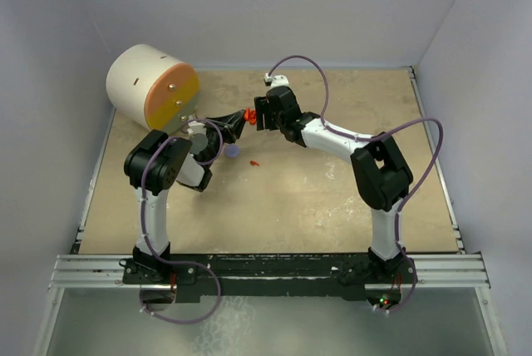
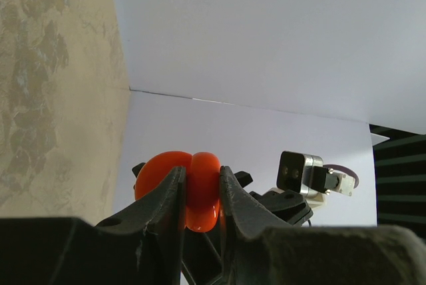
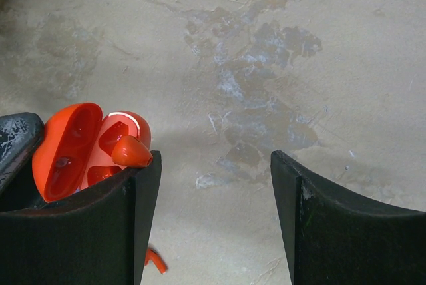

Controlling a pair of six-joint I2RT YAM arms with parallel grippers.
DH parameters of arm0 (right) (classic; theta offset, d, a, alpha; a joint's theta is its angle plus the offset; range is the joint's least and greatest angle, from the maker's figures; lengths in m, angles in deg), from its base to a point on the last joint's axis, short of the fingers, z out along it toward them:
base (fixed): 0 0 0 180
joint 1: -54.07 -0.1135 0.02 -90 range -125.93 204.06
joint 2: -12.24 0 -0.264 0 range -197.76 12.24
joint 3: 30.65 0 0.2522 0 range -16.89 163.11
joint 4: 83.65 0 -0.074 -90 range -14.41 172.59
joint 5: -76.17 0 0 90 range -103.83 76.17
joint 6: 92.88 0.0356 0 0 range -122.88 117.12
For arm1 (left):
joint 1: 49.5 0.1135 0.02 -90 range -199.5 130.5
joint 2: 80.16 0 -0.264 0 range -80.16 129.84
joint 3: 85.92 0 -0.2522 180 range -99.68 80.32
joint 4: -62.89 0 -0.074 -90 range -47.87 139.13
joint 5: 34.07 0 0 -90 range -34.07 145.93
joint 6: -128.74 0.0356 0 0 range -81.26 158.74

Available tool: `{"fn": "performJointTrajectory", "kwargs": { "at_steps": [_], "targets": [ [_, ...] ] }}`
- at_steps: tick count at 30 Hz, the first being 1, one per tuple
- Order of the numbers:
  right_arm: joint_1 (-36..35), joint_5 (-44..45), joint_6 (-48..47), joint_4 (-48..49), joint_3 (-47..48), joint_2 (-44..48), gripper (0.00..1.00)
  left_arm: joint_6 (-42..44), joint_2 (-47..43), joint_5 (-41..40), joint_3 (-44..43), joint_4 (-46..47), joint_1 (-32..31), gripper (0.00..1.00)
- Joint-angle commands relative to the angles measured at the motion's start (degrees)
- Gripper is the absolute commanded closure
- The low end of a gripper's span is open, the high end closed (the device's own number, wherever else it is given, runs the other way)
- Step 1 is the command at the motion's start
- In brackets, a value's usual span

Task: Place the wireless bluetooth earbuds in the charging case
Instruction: Adjust the earbud with the charging case.

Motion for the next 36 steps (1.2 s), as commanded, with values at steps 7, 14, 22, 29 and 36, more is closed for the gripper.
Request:
{"fn": "performJointTrajectory", "kwargs": {
  "at_steps": [7,14,22,29,36],
  "targets": [
    [-0.3,-0.1,-0.4,2.0,3.2,0.3,0.30,-1.0,-0.4,0.1,-0.1,7.3,-1.1,1.00],
    [0.0,0.0,-0.6,2.1,4.0,0.0,0.30,-1.1,-0.5,-0.1,0.5,7.7,-1.3,1.00],
    [0.4,0.1,-0.7,2.0,4.3,-0.1,0.30,-1.3,-0.5,-0.1,0.6,7.9,-1.3,1.00],
    [0.6,0.4,-0.7,1.7,4.1,0.4,0.29,-1.5,-0.6,-0.1,0.2,7.9,-1.3,1.00],
    [1.8,0.7,-0.7,3.6,-3.8,7.7,0.28,-2.7,-0.7,0.5,-0.4,8.7,-0.3,1.00]
  ]
}}
